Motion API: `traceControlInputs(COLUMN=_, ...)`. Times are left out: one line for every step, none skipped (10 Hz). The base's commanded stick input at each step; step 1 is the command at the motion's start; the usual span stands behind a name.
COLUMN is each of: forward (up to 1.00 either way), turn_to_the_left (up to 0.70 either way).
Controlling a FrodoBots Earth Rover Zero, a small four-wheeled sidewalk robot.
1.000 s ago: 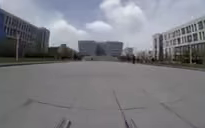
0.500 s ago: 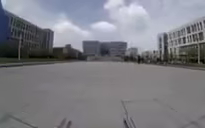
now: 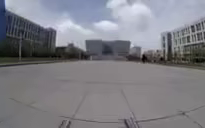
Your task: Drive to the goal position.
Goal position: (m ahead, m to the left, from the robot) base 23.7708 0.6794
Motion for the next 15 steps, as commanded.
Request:
traceControlInputs(forward=1.00, turn_to_the_left=-0.40)
traceControlInputs(forward=1.00, turn_to_the_left=-0.40)
traceControlInputs(forward=1.00, turn_to_the_left=-0.40)
traceControlInputs(forward=1.00, turn_to_the_left=-0.40)
traceControlInputs(forward=1.00, turn_to_the_left=-0.38)
traceControlInputs(forward=1.00, turn_to_the_left=-0.02)
traceControlInputs(forward=1.00, turn_to_the_left=0.00)
traceControlInputs(forward=1.00, turn_to_the_left=0.00)
traceControlInputs(forward=1.00, turn_to_the_left=0.00)
traceControlInputs(forward=1.00, turn_to_the_left=0.00)
traceControlInputs(forward=1.00, turn_to_the_left=0.00)
traceControlInputs(forward=1.00, turn_to_the_left=0.00)
traceControlInputs(forward=1.00, turn_to_the_left=0.00)
traceControlInputs(forward=1.00, turn_to_the_left=0.00)
traceControlInputs(forward=1.00, turn_to_the_left=0.00)
